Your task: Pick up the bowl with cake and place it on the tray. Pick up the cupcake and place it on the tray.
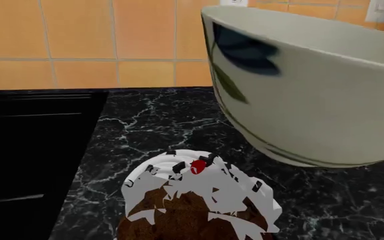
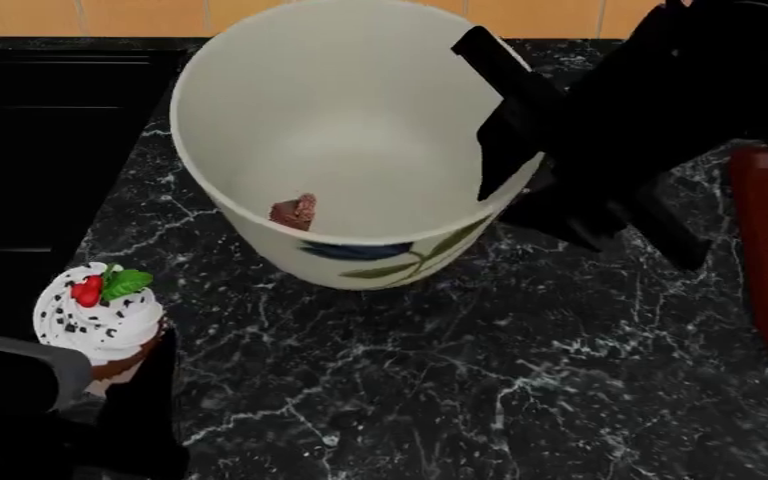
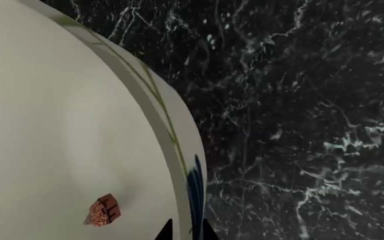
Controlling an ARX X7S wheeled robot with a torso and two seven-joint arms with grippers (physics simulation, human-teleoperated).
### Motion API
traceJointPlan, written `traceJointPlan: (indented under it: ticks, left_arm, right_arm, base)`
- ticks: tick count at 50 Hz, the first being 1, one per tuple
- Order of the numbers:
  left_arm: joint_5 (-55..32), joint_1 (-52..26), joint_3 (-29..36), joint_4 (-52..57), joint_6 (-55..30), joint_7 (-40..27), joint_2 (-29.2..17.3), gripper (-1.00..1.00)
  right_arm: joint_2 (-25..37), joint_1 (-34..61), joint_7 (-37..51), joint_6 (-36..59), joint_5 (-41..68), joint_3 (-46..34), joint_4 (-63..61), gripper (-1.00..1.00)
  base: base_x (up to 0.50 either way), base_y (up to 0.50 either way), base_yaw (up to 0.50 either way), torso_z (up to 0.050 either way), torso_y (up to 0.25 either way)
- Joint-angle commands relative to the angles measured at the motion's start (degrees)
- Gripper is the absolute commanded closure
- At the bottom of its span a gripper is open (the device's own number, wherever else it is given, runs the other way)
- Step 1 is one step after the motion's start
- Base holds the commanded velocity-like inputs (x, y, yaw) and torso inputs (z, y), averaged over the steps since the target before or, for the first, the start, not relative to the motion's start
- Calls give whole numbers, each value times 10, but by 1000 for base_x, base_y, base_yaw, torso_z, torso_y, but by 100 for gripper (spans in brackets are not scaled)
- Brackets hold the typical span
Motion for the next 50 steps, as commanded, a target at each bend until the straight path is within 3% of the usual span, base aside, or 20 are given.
traceJointPlan:
  ticks: [1, 16, 50]
  left_arm:
    - [-45, -7, -33, 33, 1, -18, -5, 100]
    - [-52, -6, -36, 52, -1, -24, -16, 100]
    - [-64, -20, -41, 54, -5, -34, -26, 100]
  right_arm:
    - [-3, 3, -30, 15, 7, 74, 14, 100]
    - [0, 18, -56, 29, 6, 45, 14, 100]
    - [3, 16, -40, 32, 7, 62, 14, 100]
  base:
    - [0, -500, 0, 0, 0]
    - [0, -500, 0, 0, 0]
    - [0, -500, 0, 0, 0]
